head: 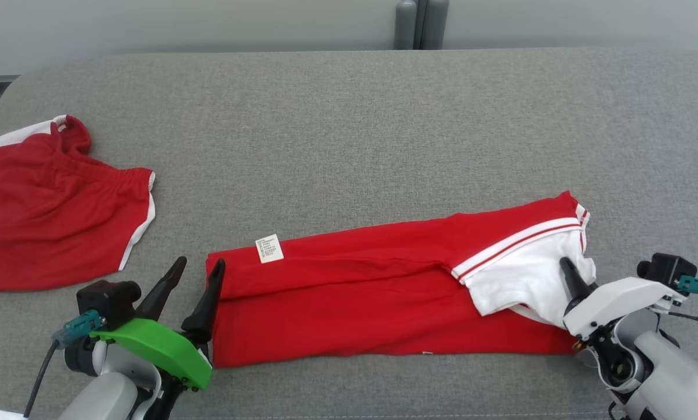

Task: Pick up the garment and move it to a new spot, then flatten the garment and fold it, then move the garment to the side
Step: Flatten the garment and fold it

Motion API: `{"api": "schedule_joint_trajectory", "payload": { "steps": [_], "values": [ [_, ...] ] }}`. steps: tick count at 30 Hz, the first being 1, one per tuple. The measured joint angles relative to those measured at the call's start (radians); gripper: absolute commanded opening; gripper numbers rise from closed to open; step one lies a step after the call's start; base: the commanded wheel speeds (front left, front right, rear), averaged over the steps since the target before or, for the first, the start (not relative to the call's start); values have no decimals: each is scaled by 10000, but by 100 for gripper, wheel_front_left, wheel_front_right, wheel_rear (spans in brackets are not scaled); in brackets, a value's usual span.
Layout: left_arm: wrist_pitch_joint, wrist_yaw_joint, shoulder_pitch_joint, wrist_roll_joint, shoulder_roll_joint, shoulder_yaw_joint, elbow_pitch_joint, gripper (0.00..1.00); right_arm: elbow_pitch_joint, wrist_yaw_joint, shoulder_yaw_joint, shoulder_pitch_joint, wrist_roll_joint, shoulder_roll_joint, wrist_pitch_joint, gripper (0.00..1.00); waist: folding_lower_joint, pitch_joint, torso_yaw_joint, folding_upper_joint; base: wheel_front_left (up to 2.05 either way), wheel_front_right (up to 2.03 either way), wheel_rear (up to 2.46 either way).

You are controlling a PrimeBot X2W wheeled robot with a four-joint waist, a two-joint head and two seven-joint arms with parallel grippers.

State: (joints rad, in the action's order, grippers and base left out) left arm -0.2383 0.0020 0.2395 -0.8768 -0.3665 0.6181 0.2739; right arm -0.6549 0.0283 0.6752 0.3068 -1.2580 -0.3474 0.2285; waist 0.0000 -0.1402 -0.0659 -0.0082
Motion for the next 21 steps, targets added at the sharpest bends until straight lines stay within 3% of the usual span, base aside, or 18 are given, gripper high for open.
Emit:
{"api": "schedule_joint_trajectory", "payload": {
  "steps": [12, 21],
  "values": [
    [-2, 88, -188, 0, -8, -25, -165, 100, -79, -29, -1032, 158, 199, -1338, 104, 0, 0, 65, 217, 0, 0, 0, 0],
    [-2, 102, -202, 0, -6, -10, -221, 100, 1317, -731, -698, 549, 1239, -1517, 186, 0, 0, 194, 311, 0, 0, 0, 0]
  ]
}}
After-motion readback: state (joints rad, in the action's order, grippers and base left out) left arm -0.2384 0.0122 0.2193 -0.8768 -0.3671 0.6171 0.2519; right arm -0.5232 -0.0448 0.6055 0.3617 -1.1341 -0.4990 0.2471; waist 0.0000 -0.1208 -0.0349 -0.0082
